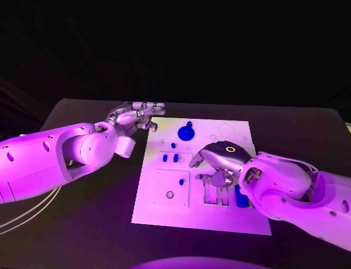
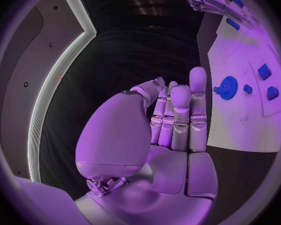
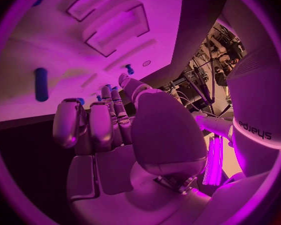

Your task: Assemble the parts on the task board

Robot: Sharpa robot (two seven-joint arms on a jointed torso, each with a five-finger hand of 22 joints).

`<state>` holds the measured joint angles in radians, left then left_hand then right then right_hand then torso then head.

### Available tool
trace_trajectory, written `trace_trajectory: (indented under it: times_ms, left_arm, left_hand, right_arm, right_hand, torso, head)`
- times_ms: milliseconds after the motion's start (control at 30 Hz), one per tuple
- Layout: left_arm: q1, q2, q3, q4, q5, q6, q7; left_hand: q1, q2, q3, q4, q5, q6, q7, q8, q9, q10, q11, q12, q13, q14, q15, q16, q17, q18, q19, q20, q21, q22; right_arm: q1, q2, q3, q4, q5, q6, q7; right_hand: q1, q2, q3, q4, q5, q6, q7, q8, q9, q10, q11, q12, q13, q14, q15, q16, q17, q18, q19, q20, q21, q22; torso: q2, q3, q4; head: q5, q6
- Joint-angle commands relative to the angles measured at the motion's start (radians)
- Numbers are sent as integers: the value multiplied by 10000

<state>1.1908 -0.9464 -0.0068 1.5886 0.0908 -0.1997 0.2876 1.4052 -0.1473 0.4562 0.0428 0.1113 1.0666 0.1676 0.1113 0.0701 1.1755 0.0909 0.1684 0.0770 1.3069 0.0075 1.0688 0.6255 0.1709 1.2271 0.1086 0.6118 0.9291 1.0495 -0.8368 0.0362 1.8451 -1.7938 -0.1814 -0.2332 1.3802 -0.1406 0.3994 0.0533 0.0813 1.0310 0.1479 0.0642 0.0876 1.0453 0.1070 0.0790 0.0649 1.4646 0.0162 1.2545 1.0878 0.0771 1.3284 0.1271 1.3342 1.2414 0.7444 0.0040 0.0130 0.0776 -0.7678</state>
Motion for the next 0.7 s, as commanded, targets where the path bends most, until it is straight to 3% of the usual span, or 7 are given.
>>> trace_trajectory:
  times_ms: [33, 233, 467, 700]
  left_arm:
    - [2, -21, 4, 35, -38, 201, 29]
    - [2, -58, 3, 63, -39, 211, 30]
    - [2, -72, 1, 79, -40, 239, 25]
    - [2, -74, 0, 81, -53, 264, 13]
  left_hand:
    - [-4, 71, -4, -23, 1, -67, 20, 30, -11, -56, 22, 48, -6, -95, -7, -62, -8, 70, -18, -19, -35, -7]
    - [-4, 71, -4, -23, 1, -67, 20, 30, -11, -56, 22, 48, -6, -95, -7, -62, -8, 70, -18, -19, -35, -7]
    - [-4, 71, -4, -23, 1, -67, 20, 30, -11, -56, 22, 48, -6, -95, -7, -62, -8, 70, -18, -19, -35, -7]
    - [-4, 71, -4, -23, 1, -67, 20, 30, -11, -56, 22, 48, -6, -95, -7, -62, -8, 70, -18, -19, -35, -7]
  right_arm:
    - [163, -356, 45, 135, 41, -241, -267]
    - [368, -914, 87, 72, -72, -64, -523]
    - [417, -1049, 96, -106, -229, 242, -689]
    - [420, -954, 94, -216, -289, 476, -698]
  right_hand:
    - [-17, -66, -100, 6, 56, 27, -38, 8, -22, 70, -19, 75, 5, 208, 40, -11, 17, 81, -19, -18, -37, 24]
    - [-70, -181, -594, 96, -9, -183, -169, -26, -147, -291, -29, -58, -24, 229, 49, -1, -3, 84, -2, -49, -60, 8]
    - [68, -128, -1005, 180, -89, -293, -277, -23, -205, -536, -46, -106, -20, 236, 0, -8, -34, 86, -2, -80, -89, -13]
    - [255, 101, -1114, 228, -62, -116, -381, 18, -190, -175, -88, 95, 7, 252, -19, 7, -36, 79, 23, -111, -90, -3]
  torso:
    - [2, -11, -11]
    - [11, -4, 0]
    - [10, -7, 22]
    - [10, -11, 41]
  head:
    - [-90, 51]
    - [-202, 136]
    - [-240, 161]
    - [-243, 154]
